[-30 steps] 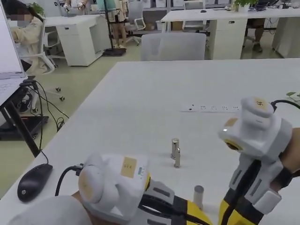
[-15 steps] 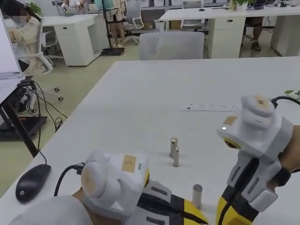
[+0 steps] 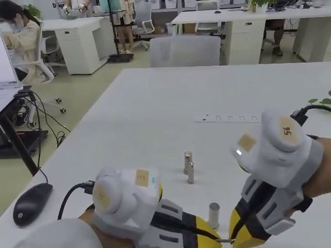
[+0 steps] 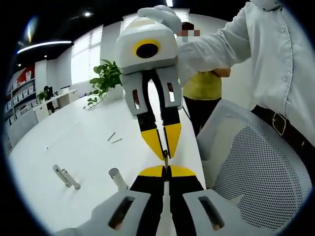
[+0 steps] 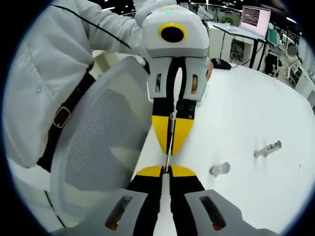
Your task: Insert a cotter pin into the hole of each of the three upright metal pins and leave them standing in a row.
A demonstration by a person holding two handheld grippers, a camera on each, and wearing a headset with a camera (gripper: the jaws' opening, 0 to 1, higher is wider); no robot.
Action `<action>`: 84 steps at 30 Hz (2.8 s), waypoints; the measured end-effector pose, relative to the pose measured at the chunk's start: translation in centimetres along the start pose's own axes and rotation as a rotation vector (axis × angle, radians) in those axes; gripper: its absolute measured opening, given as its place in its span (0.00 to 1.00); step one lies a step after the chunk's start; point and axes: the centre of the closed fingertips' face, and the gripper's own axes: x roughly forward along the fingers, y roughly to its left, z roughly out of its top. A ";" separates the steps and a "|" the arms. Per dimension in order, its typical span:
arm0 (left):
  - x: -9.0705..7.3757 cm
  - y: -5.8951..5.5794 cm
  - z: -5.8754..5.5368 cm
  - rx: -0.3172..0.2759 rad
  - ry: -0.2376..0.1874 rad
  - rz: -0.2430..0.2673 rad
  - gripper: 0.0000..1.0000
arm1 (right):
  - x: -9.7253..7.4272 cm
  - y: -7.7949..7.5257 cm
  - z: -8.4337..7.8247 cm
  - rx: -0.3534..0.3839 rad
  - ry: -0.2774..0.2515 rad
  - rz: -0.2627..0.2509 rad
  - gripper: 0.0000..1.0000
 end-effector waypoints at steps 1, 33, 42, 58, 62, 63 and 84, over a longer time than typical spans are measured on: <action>0.0 0.0 0.0 -0.001 0.000 0.001 0.00 | 0.0 -0.1 0.0 0.009 -0.002 -0.003 0.07; 0.5 1.0 0.0 -0.095 -0.019 0.016 0.01 | -0.2 -1.4 -0.3 0.021 -0.051 -0.142 0.03; 0.4 1.6 -0.1 -0.106 -0.034 0.045 0.05 | -0.5 -1.6 -0.6 0.036 -0.064 -0.165 0.03; -0.9 5.6 -3.2 -0.195 -0.065 0.172 0.20 | -1.3 -2.5 -3.4 0.116 -0.071 -0.226 0.03; -0.8 6.4 -4.2 -0.195 -0.047 0.185 0.22 | -1.4 -2.5 -4.0 0.132 -0.067 -0.232 0.03; -0.7 6.5 -4.3 -0.192 -0.044 0.188 0.23 | -1.4 -2.5 -4.2 0.138 -0.067 -0.234 0.03; 3.8 9.2 -6.6 -0.122 -0.007 0.140 0.20 | -1.5 -3.7 -7.1 0.261 -0.068 -0.268 0.03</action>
